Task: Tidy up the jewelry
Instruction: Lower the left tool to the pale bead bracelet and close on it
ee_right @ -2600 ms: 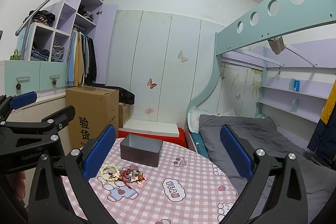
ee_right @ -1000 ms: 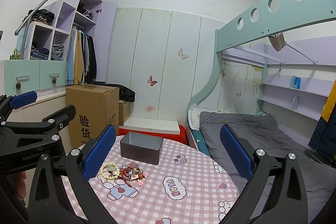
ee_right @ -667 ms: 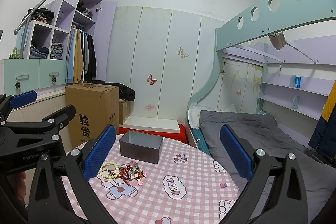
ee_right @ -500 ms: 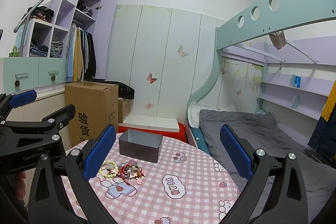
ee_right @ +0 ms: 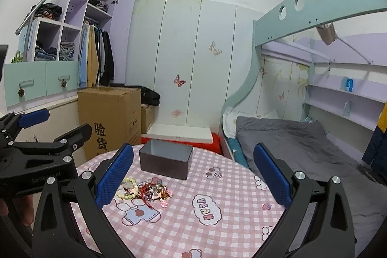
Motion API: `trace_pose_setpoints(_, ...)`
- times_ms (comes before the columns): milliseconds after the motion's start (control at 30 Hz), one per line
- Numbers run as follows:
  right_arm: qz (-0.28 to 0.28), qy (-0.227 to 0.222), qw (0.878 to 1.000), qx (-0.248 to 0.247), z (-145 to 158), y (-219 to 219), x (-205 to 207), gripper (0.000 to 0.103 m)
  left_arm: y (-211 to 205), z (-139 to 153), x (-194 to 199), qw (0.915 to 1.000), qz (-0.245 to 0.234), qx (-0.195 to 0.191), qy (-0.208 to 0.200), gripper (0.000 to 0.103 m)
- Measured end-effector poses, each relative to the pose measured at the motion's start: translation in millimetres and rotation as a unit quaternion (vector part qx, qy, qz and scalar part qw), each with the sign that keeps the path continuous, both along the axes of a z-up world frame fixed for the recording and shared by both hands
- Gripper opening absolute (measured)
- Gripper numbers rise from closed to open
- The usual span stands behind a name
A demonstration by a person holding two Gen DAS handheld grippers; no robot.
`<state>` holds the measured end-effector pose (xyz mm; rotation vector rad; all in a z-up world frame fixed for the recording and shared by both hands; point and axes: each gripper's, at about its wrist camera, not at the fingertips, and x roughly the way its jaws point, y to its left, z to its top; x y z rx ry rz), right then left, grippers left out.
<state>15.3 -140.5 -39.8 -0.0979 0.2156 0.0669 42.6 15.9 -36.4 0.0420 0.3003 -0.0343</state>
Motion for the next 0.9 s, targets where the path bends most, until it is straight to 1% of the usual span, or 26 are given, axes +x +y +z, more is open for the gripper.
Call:
trace_pose_setpoints(133, 0.009, 0.019, 1.0, 0.009, -9, -2, 11, 0.095, 9, -14, 19, 0.999, -0.002, -0.011, 0.044, 0.097)
trace_pose_setpoints(200, 0.013, 0.031, 0.999, 0.016, -13, -4, 18, 0.095, 12, -21, 26, 0.9983, -0.002, -0.008, 0.058, 0.097)
trace_pose_setpoints(300, 0.017, 0.056, 0.998, 0.018, -22, -6, 28, 0.095, 18, -35, 40, 0.9959, -0.001, -0.005, 0.091, 0.097)
trace_pose_setpoints(400, 0.004, 0.088, 0.996, 0.007, -35, -8, 43, 0.095, 24, -55, 59, 0.9899, -0.02, -0.013, 0.14, 0.097)
trace_pose_setpoints(467, 0.005, 0.109, 0.994, 0.014, -43, -12, 53, 0.095, 25, -69, 70, 0.986, -0.027, -0.013, 0.164, 0.097)
trace_pose_setpoints(600, 0.01, 0.168, 0.985, 0.032, -64, -19, 77, 0.095, 22, -94, 93, 0.9749, -0.036, -0.024, 0.218, 0.097)
trace_pose_setpoints(800, 0.018, 0.209, 0.977, 0.036, -85, -21, 97, 0.095, 26, -113, 119, 0.9679, -0.035, -0.032, 0.247, 0.097)
trace_pose_setpoints(900, 0.019, 0.219, 0.975, 0.033, -94, -20, 107, 0.095, 31, -122, 129, 0.9639, -0.028, -0.033, 0.263, 0.091)
